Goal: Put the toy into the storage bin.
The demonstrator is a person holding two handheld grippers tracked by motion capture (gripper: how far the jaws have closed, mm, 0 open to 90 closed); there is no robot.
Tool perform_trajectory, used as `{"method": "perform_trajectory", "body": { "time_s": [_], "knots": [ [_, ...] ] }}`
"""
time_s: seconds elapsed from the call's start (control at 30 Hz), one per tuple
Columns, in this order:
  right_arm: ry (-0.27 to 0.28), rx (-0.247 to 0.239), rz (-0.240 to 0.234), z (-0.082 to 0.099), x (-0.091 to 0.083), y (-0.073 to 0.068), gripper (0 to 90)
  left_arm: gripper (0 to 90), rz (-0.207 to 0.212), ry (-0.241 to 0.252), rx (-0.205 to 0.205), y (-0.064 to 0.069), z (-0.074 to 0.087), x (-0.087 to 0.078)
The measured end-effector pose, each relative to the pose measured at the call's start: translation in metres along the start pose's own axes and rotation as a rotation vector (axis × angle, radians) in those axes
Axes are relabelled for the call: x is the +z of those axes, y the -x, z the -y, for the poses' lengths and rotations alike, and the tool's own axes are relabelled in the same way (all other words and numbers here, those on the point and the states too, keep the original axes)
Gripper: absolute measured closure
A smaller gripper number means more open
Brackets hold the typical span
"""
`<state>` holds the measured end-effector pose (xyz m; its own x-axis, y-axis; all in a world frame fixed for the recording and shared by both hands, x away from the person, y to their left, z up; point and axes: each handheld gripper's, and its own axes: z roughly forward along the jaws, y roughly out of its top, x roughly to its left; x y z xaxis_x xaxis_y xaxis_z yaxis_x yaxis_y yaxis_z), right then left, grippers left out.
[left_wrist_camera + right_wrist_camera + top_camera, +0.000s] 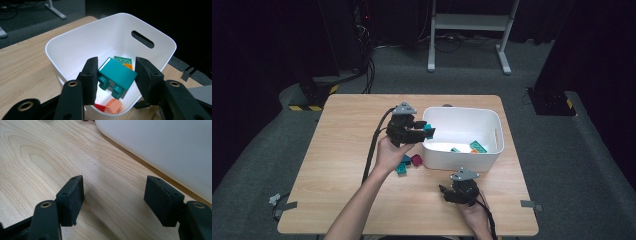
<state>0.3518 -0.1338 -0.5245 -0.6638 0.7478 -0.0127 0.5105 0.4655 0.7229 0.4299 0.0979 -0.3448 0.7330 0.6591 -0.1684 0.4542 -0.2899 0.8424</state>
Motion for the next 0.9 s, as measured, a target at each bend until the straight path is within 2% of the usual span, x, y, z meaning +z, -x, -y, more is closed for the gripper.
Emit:
{"method": "perform_trajectory", "body": {
  "time_s": [0.23,0.37,0.47,0.6,0.9],
  "knots": [
    [0.0,0.0,0.0,0.0,0.0,0.0,32.4,54.5,0.017,-0.008,0.005,0.004,-0.001,0.013],
    [0.0,0.0,0.0,0.0,0.0,0.0,32.4,53.5,0.01,-0.022,0.018,0.006,0.0,0.02],
    [0.0,0.0,0.0,0.0,0.0,0.0,32.4,48.1,0.002,-0.033,0.017,0.008,0.0,0.024],
    [0.0,-0.001,0.0,0.0,0.0,0.0,32.1,45.4,-0.011,-0.034,0.028,0.009,0.001,0.022],
    [0.0,-0.001,0.001,0.0,0.0,0.0,32.0,42.0,-0.046,-0.013,0.014,-0.002,0.011,0.002]
  ]
}}
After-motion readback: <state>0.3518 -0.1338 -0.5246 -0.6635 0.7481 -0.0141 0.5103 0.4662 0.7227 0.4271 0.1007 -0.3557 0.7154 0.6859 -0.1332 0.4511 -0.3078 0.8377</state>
